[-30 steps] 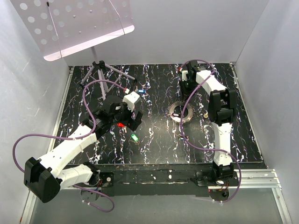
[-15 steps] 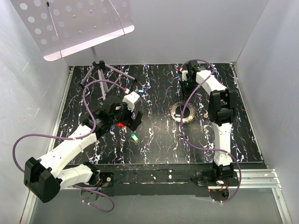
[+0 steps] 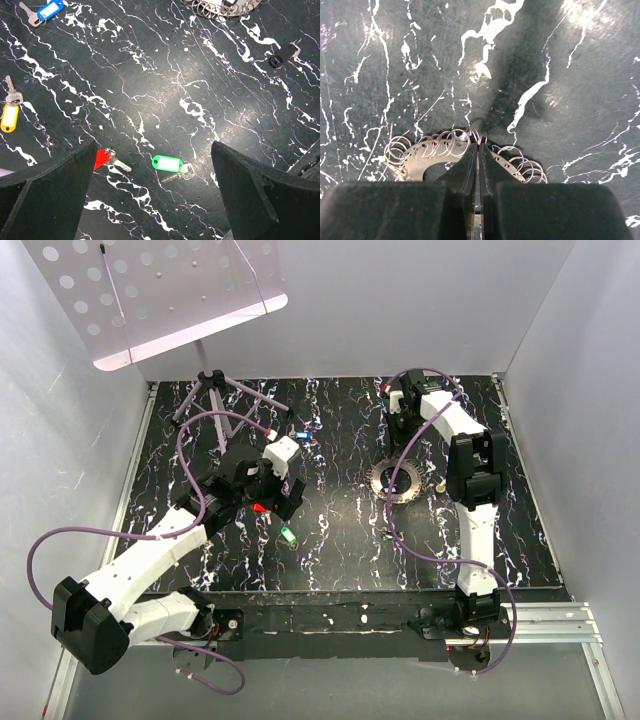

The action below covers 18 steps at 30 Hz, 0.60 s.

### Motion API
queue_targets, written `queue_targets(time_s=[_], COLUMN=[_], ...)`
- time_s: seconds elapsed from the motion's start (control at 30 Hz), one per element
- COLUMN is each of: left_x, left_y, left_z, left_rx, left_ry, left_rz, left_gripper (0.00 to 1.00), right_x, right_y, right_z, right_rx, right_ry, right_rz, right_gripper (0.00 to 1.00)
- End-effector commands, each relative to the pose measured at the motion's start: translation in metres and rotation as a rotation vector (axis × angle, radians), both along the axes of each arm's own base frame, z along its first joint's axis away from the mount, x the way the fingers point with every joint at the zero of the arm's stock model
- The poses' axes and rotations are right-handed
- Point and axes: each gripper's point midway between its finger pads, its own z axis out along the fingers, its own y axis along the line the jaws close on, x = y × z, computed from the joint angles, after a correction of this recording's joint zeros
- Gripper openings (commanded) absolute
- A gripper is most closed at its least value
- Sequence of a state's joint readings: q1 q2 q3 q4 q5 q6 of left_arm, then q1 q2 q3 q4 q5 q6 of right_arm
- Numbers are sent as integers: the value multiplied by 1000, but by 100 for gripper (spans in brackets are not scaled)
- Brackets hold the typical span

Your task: Put the keys on the keyring

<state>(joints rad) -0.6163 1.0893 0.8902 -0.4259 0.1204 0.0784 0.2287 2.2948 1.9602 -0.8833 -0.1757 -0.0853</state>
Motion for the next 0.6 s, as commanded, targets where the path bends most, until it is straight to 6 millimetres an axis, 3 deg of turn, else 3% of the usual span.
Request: queue_targets(time_s=[0.0,0.13,0.57], left_x=[-1,-1,-1], left_y=[2,1,1], left_z=[11,12,11], left_rx=[-16,-18,-16], left_ry=[-28,-29,-29], left_rz=[-6,-8,-8], left_gripper=[98,98,98], right_x=[-1,-4,5], right_y=[15,23,5], right_z=[35,38,19], right_rx=[118,163,71], right_ry=[-58,-54,-57], right_rz=[32,50,18], right_gripper=[6,5,17])
